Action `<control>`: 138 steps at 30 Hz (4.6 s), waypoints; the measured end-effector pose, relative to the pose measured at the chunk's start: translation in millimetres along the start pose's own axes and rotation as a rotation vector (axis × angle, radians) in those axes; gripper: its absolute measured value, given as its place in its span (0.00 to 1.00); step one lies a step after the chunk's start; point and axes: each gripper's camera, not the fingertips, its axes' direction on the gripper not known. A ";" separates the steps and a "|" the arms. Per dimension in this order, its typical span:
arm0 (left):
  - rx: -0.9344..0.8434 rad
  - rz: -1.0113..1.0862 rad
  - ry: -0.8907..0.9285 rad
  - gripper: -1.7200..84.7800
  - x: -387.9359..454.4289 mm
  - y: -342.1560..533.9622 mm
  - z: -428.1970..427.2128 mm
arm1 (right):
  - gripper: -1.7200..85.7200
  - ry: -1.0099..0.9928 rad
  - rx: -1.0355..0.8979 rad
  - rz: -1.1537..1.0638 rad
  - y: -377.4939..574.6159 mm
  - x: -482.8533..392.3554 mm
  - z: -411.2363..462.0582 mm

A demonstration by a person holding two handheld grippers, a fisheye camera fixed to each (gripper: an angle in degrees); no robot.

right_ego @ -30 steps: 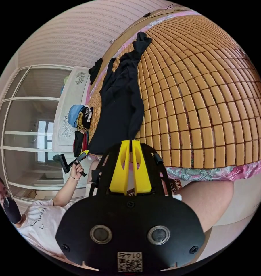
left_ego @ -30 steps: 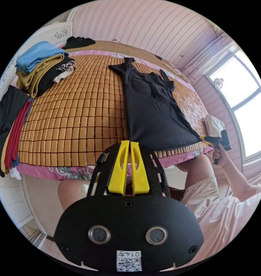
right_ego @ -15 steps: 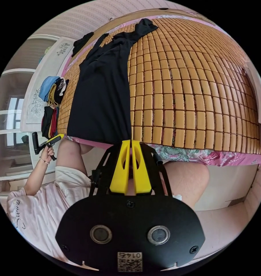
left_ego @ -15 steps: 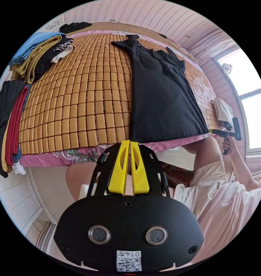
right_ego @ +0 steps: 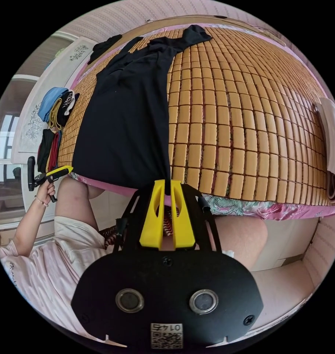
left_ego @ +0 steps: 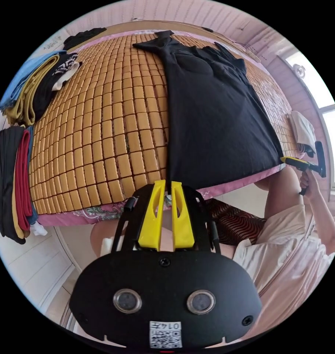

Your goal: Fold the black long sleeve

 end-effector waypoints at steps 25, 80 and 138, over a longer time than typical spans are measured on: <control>0.065 0.063 -0.051 0.07 -5.9 145.8 -23.2 | 0.06 -0.086 0.086 0.095 83.0 18.2 -30.2; 0.148 0.473 0.328 0.09 200.6 -257.4 167.7 | 0.01 0.287 0.277 0.121 -176.1 85.7 -105.5; 0.014 0.443 0.018 0.06 347.6 -533.0 363.2 | 0.10 0.214 0.135 0.455 -23.0 153.4 -88.6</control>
